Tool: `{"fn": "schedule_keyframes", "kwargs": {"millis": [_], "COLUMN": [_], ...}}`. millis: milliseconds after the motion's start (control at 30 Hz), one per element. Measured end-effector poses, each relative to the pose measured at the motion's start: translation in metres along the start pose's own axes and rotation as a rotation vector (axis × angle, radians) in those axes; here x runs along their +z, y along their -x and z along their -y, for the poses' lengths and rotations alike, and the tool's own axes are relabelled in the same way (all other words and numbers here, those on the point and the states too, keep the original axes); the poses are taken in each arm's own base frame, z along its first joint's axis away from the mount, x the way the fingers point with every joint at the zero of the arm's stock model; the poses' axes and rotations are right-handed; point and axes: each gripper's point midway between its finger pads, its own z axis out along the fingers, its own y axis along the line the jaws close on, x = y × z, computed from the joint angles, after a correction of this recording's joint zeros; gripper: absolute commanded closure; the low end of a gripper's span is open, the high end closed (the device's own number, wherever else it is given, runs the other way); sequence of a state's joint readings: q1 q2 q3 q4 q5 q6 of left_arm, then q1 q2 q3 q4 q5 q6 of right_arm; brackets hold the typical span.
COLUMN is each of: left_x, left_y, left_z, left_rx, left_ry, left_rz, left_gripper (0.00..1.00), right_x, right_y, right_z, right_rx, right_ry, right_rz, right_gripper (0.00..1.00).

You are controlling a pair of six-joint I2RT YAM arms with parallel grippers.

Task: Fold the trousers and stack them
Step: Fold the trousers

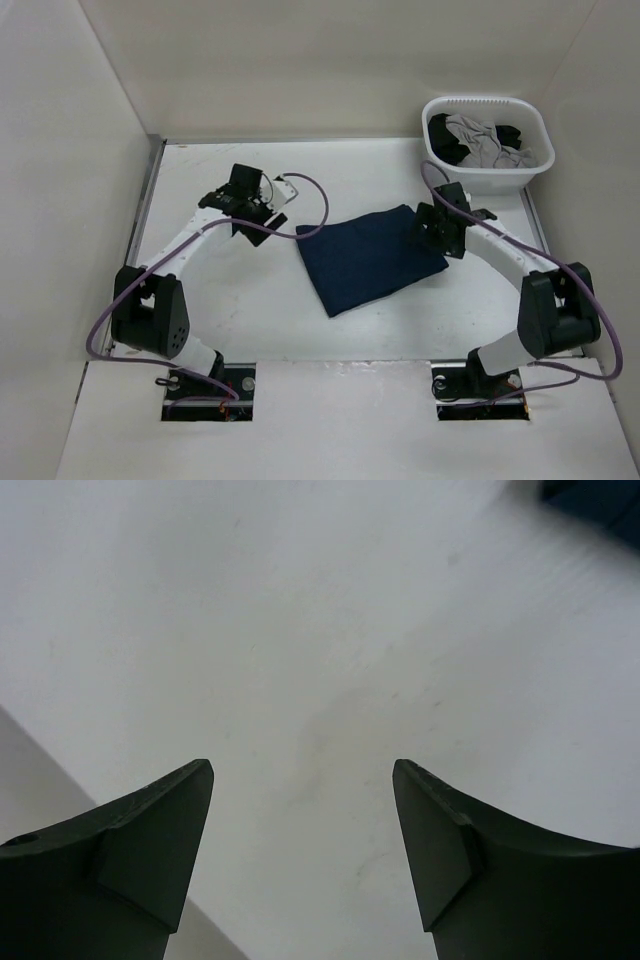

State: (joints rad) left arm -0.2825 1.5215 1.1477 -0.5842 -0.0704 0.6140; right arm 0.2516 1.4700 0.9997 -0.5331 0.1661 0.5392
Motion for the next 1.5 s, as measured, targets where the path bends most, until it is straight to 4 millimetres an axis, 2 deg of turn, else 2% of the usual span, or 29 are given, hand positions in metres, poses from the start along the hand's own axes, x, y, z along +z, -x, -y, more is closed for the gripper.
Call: {"fn": "schedule_keyframes", "kwargs": {"millis": [67,133,200,233,267,333,533,867,967,1067,1100,1200,1233,1300,1367,1433,1500], "left_x": [-0.003,-0.004,-0.004,-0.004,-0.004,-0.006,-0.024,-0.044,-0.052,-0.058,-0.06,-0.061,-0.061,-0.061,-0.064,-0.069,-0.074], "left_y": [0.015,0.016,0.007,0.002,-0.004,-0.017,-0.046,-0.072,-0.078,-0.083,-0.084,-0.085,-0.085,-0.086,-0.087,-0.089,-0.094], "left_z": [0.011,0.012,0.007,0.002,-0.004,-0.019,-0.058,-0.084,-0.091,-0.095,-0.096,-0.096,-0.096,-0.096,-0.097,-0.101,-0.107], "left_rx": [0.002,-0.023,-0.06,-0.083,-0.109,-0.161,-0.277,-0.363,-0.383,-0.398,-0.4,-0.401,-0.4,-0.399,-0.402,-0.411,-0.43], "left_ry": [-0.033,-0.045,-0.046,-0.042,-0.033,-0.008,0.082,0.153,0.177,0.195,0.199,0.2,0.199,0.2,0.206,0.22,0.245], "left_rz": [0.04,0.047,0.031,0.022,0.015,-0.001,-0.007,-0.015,-0.011,-0.009,-0.008,-0.008,-0.009,-0.01,-0.009,-0.004,0.0], "left_gripper": [0.29,0.29,0.28,0.28,0.28,0.28,0.28,0.27,0.26,0.26,0.26,0.26,0.26,0.26,0.26,0.26,0.26], "right_x": [0.017,0.029,0.036,0.038,0.039,0.038,0.022,-0.007,-0.016,-0.015,-0.014,-0.014,-0.015,-0.024,-0.044,-0.074,-0.109], "right_y": [-0.016,-0.027,-0.035,-0.038,-0.042,-0.049,-0.067,-0.096,-0.108,-0.118,-0.121,-0.123,-0.122,-0.112,-0.091,-0.054,-0.004], "right_z": [0.009,0.011,0.008,0.006,0.005,0.0,-0.035,-0.079,-0.081,-0.079,-0.079,-0.078,-0.075,-0.067,-0.053,-0.041,-0.025], "right_rx": [-0.013,-0.02,-0.019,-0.017,-0.013,-0.008,0.015,0.115,0.146,0.153,0.151,0.137,0.124,0.086,0.054,0.026,0.022], "right_ry": [-0.027,-0.034,-0.022,-0.013,-0.008,0.012,0.137,0.267,0.298,0.305,0.306,0.307,0.308,0.308,0.295,0.287,0.269], "right_rz": [-0.046,-0.087,-0.112,-0.114,-0.117,-0.122,-0.164,-0.249,-0.271,-0.316,-0.328,-0.336,-0.329,-0.29,-0.22,-0.111,0.032], "right_gripper": [0.0,0.19,0.48,0.56,0.59,0.59,0.62,0.57,0.57,0.52,0.45,0.0,0.0,0.0,0.0,0.0,0.0]}}
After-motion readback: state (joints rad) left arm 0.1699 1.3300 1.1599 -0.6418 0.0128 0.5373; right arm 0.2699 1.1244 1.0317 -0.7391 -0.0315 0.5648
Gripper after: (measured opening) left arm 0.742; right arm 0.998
